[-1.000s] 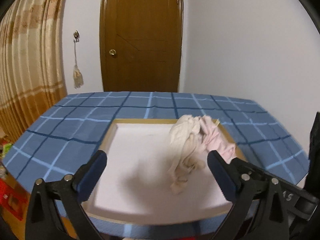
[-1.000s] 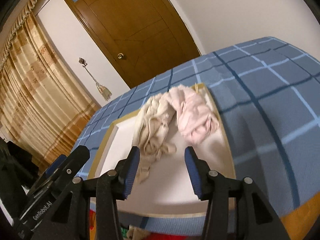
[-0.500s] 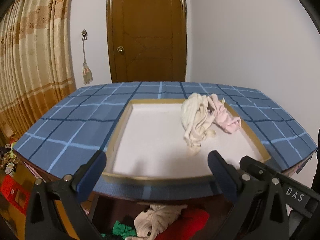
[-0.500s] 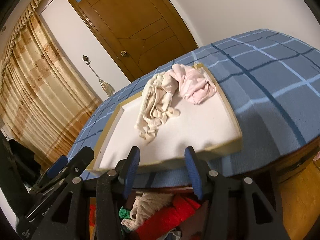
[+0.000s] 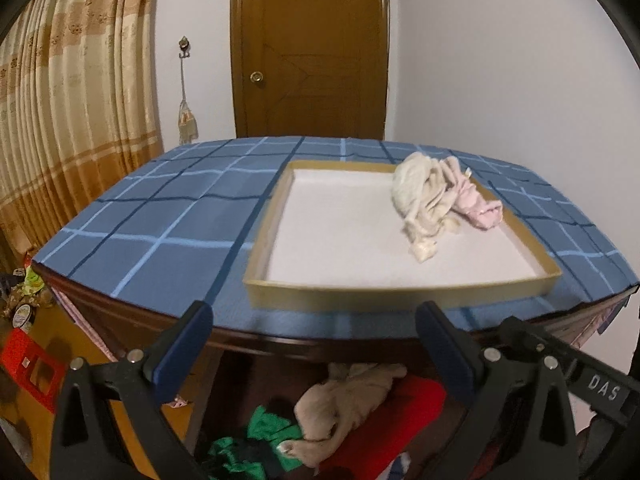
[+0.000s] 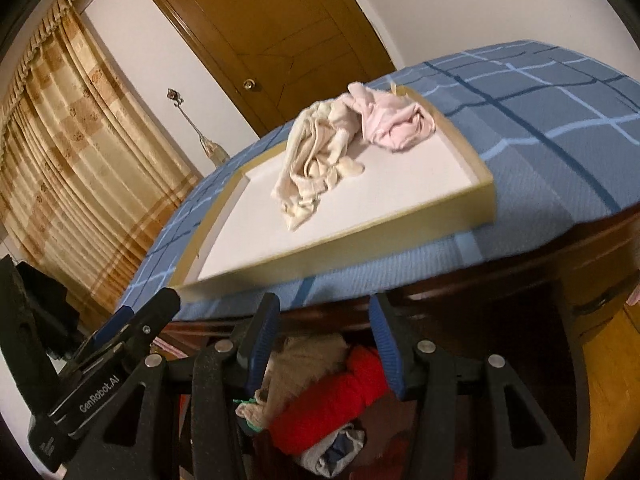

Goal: Take underwear out of drawer
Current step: 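Move both open tools back down toward the open drawer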

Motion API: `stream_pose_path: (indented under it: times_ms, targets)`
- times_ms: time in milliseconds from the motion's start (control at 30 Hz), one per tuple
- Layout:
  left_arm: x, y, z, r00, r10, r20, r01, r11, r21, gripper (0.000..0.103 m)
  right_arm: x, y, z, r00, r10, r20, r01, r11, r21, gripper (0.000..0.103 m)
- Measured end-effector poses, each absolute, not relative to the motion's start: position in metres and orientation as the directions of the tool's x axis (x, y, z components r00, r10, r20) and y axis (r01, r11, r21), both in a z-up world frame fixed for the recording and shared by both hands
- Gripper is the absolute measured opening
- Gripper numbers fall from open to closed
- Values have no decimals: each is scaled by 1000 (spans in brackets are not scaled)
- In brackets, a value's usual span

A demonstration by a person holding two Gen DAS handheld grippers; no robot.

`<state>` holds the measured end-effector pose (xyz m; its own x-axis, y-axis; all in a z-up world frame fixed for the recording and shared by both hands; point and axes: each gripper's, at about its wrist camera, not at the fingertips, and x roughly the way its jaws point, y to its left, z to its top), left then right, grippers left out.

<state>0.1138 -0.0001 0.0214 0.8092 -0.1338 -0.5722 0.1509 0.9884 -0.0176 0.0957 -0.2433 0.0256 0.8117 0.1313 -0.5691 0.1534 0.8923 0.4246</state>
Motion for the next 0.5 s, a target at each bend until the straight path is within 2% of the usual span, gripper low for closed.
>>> stream_pose_path:
  times_ms: [500]
  targets:
    - [97, 50, -11, 773, -102, -626, 113, 993, -22, 103, 61, -245, -3, 733, 172, -658, 177, 886, 429, 50]
